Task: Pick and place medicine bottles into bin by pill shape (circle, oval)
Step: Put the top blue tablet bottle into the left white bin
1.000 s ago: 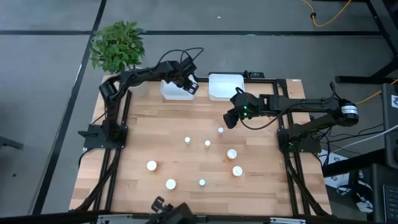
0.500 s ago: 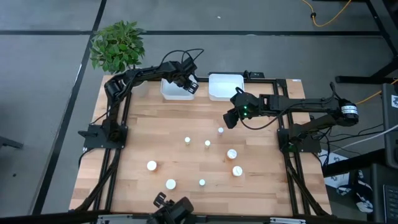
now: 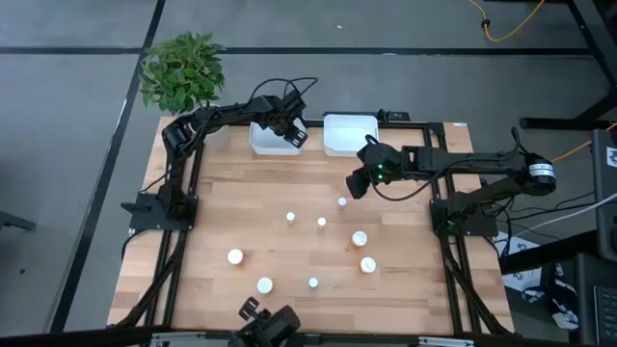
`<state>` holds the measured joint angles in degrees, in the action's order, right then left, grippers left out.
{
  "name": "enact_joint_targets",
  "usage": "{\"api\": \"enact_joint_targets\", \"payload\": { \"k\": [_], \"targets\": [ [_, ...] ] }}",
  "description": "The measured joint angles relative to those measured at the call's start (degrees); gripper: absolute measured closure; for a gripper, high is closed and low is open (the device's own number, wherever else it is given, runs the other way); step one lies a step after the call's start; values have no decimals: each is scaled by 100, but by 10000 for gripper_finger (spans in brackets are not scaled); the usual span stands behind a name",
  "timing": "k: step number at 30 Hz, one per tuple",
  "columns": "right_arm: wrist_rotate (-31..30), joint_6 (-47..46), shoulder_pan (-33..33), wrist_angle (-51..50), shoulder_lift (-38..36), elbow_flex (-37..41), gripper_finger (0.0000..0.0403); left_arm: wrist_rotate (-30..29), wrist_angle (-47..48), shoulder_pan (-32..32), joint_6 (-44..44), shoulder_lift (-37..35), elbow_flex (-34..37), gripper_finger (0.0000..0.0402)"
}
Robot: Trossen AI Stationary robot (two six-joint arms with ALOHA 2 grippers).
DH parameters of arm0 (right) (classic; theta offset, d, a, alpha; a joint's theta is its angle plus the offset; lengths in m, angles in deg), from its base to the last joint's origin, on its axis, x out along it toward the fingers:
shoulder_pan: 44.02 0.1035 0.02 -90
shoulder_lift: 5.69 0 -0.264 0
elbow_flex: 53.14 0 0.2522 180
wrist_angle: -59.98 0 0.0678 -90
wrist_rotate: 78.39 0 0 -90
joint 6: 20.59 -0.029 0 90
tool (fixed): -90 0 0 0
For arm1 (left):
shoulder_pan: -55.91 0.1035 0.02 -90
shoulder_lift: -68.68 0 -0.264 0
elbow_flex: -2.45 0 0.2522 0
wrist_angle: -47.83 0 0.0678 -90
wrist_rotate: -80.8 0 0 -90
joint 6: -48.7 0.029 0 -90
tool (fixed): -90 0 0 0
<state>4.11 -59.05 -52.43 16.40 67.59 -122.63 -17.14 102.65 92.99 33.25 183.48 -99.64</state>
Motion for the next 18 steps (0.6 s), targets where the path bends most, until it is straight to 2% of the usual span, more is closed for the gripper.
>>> {"api": "enact_joint_targets", "payload": {
  "k": [18],
  "targets": [
    [0,4,0,-2,0,0,231,79,2,-2,319,0,2,280]
  ]
}}
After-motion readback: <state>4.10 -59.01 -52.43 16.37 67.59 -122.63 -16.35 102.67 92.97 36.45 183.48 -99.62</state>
